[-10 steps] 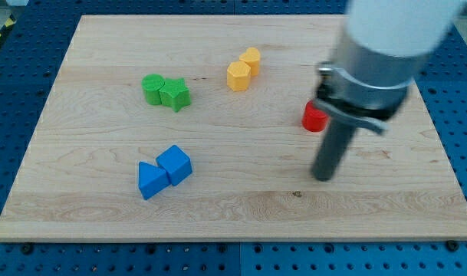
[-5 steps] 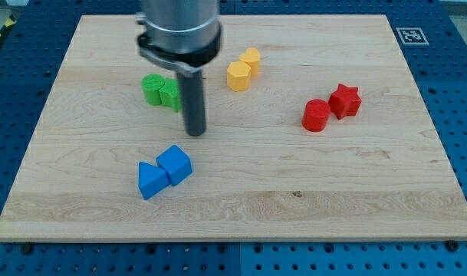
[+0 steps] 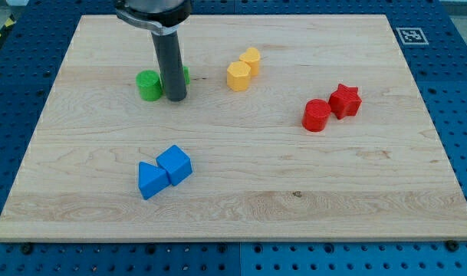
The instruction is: Slide the green star horizontal to the hexagon
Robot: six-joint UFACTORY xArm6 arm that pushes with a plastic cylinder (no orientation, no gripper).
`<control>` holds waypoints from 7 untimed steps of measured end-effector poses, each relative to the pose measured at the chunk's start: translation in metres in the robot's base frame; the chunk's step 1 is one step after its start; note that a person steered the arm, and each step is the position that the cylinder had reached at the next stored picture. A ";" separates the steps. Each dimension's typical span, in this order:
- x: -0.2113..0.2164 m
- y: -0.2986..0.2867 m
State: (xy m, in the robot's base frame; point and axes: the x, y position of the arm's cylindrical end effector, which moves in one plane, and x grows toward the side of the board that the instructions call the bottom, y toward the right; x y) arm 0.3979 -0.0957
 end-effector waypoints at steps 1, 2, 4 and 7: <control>0.021 -0.005; 0.022 -0.043; -0.006 -0.085; 0.017 -0.086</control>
